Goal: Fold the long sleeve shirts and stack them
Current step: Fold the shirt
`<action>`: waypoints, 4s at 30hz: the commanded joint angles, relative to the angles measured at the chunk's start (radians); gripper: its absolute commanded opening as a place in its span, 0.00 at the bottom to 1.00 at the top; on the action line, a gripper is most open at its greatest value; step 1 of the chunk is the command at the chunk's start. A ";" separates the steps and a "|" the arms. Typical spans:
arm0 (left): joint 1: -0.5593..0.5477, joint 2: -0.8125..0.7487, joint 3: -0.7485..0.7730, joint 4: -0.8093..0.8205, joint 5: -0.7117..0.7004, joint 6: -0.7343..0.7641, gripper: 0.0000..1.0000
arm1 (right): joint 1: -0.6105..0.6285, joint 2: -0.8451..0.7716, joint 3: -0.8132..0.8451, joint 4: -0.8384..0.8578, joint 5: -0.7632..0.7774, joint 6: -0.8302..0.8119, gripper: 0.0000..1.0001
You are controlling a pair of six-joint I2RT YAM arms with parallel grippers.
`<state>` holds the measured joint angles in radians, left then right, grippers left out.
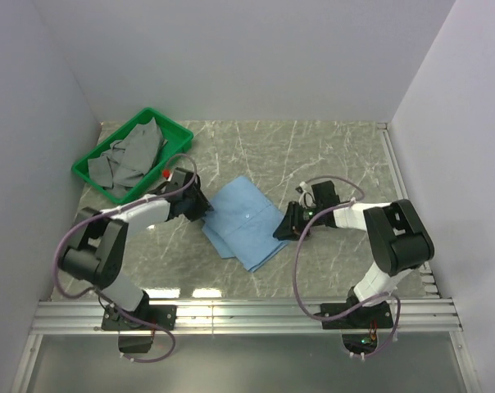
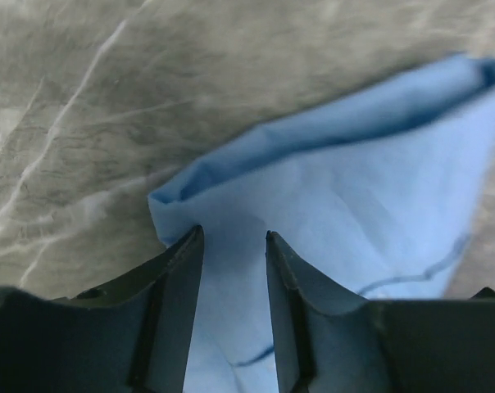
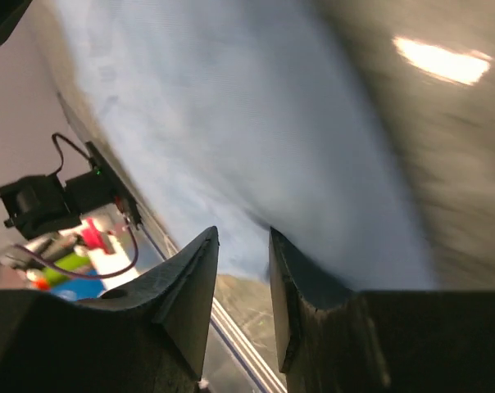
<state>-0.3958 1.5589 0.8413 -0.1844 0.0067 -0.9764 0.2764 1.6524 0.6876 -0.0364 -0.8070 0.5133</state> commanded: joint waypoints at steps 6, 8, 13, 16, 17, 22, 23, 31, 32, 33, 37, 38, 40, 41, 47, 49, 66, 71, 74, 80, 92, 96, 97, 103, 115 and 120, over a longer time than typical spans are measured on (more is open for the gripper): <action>0.003 0.118 -0.004 0.068 0.018 -0.068 0.38 | -0.140 0.032 -0.089 0.055 -0.001 0.001 0.36; 0.003 0.110 0.001 0.046 0.019 -0.071 0.38 | -0.141 -0.018 -0.091 0.044 0.018 -0.001 0.36; 0.000 0.008 0.019 0.000 0.000 -0.036 0.44 | -0.131 -0.175 -0.053 0.004 0.025 0.013 0.36; -0.003 -0.023 0.044 -0.020 -0.004 -0.007 0.46 | -0.100 -0.252 0.008 0.035 0.032 0.057 0.38; -0.005 -0.023 0.054 -0.027 -0.004 0.001 0.47 | -0.065 -0.259 0.029 0.068 0.038 0.086 0.41; -0.009 -0.020 0.078 -0.040 0.021 0.015 0.47 | 0.070 -0.178 0.200 0.210 0.094 0.163 0.48; -0.012 -0.026 0.079 -0.038 0.019 0.015 0.47 | 0.089 -0.130 0.220 0.236 0.100 0.200 0.49; -0.017 0.073 0.084 -0.010 0.013 0.004 0.42 | 0.152 0.200 0.284 0.610 0.106 0.428 0.47; -0.017 0.085 0.073 -0.007 0.021 -0.001 0.41 | 0.149 0.255 0.279 0.633 0.117 0.456 0.46; -0.017 0.101 0.064 -0.004 0.025 -0.008 0.41 | 0.144 0.282 0.274 0.644 0.126 0.462 0.46; -0.015 0.101 -0.011 0.019 0.024 -0.038 0.40 | 0.106 0.352 0.222 0.630 0.172 0.432 0.44; -0.014 0.099 -0.031 0.017 0.021 -0.038 0.39 | 0.093 0.359 0.211 0.633 0.180 0.427 0.44; -0.014 0.102 -0.051 0.019 0.024 -0.041 0.39 | 0.077 0.362 0.187 0.632 0.180 0.418 0.44; -0.012 0.105 -0.051 0.022 0.029 -0.042 0.38 | 0.066 0.359 0.187 0.627 0.175 0.415 0.44; -0.012 0.121 -0.034 0.022 0.038 -0.028 0.38 | 0.102 0.282 0.283 0.551 0.118 0.377 0.44; -0.012 0.119 -0.030 0.016 0.035 -0.024 0.38 | 0.141 0.271 0.354 0.506 0.108 0.363 0.44; -0.012 0.124 -0.050 0.014 0.035 -0.045 0.37 | 0.244 0.560 0.609 0.425 0.172 0.430 0.45; -0.006 0.138 -0.068 0.016 0.044 -0.054 0.37 | 0.176 0.566 0.590 0.449 0.183 0.450 0.45; 0.005 0.147 -0.079 0.026 0.055 -0.061 0.36 | 0.123 0.566 0.592 0.445 0.189 0.449 0.45; 0.009 0.161 -0.079 0.028 0.061 -0.062 0.36 | 0.053 0.580 0.612 0.412 0.203 0.452 0.44; 0.026 0.207 0.004 -0.021 0.049 -0.016 0.38 | -0.005 0.540 0.576 0.392 0.195 0.462 0.44; 0.058 0.279 0.144 -0.065 0.047 0.034 0.39 | -0.026 0.417 0.595 0.271 0.198 0.342 0.44; 0.064 0.296 0.172 -0.073 0.045 0.042 0.40 | -0.031 0.396 0.598 0.245 0.206 0.321 0.44; 0.075 0.389 0.402 -0.164 0.032 0.107 0.50 | -0.045 0.215 0.563 0.142 0.192 0.234 0.44; -0.050 -0.075 0.202 -0.185 0.021 0.127 0.66 | 0.015 -0.075 0.173 0.273 0.052 0.257 0.44; -0.205 -0.181 0.070 -0.164 0.087 0.117 0.58 | 0.095 -0.071 0.112 0.302 0.028 0.240 0.44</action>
<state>-0.5365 1.3849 0.9821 -0.3386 0.0456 -0.8764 0.3321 1.6161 0.8127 0.1967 -0.7364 0.7792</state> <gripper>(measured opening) 0.605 0.438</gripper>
